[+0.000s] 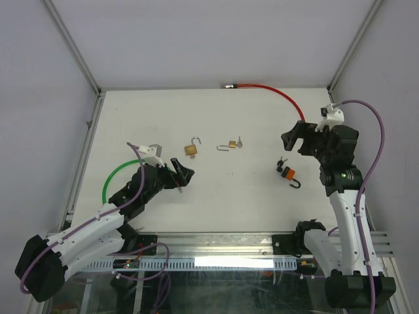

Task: Lock with the key
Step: Pick up the lock from the center of the board.

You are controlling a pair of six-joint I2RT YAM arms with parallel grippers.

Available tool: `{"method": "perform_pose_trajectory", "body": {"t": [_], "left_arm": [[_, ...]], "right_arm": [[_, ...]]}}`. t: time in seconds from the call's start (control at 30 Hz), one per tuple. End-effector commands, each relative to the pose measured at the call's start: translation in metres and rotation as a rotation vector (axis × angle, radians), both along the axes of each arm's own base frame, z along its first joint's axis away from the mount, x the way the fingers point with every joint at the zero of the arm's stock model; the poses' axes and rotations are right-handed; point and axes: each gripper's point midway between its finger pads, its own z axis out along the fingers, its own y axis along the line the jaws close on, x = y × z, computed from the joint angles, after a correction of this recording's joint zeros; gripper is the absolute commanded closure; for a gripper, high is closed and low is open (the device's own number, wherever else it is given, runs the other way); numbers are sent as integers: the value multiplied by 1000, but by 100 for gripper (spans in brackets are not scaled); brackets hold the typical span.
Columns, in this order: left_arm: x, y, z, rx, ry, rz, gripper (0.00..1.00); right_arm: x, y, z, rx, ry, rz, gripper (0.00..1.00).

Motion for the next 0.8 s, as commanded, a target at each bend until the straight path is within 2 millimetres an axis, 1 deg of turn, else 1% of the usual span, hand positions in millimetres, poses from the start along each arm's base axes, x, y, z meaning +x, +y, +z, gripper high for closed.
{"method": "perform_pose_trajectory", "body": {"t": [0.0, 0.1, 0.17, 0.23, 0.3, 0.37, 0.4, 0.5, 0.53, 0.63, 0.77], "left_arm": [[16, 5, 14, -45, -52, 105, 1], [21, 9, 10, -30, -43, 139, 1], [23, 9, 9, -19, -43, 146, 1], [26, 7, 12, 5, -72, 126, 1], [25, 0, 18, 46, -142, 47, 1], [27, -2, 25, 64, -202, 14, 1], [28, -2, 27, 76, -224, 5, 1], [39, 2, 29, 109, -254, 8, 1], [45, 5, 29, 115, -249, 15, 1], [61, 10, 24, 119, -220, 32, 1], [83, 8, 20, 109, -189, 34, 1]], "right_arm": [[7, -4, 27, 15, -102, -28, 0], [7, -1, 26, 22, -100, -7, 0], [5, 5, 25, 25, -101, 32, 0], [1, 16, 24, 27, -106, 109, 0], [-6, 31, 20, 22, -114, 217, 0], [-12, 45, 12, 20, -123, 327, 0], [-13, 47, 7, 21, -123, 343, 0], [-12, 47, -12, 25, -104, 343, 0], [-29, 70, -11, 15, -156, 553, 0], [-32, 72, -20, -28, -169, 607, 0], [-37, 75, -29, -59, -168, 669, 0]]}}
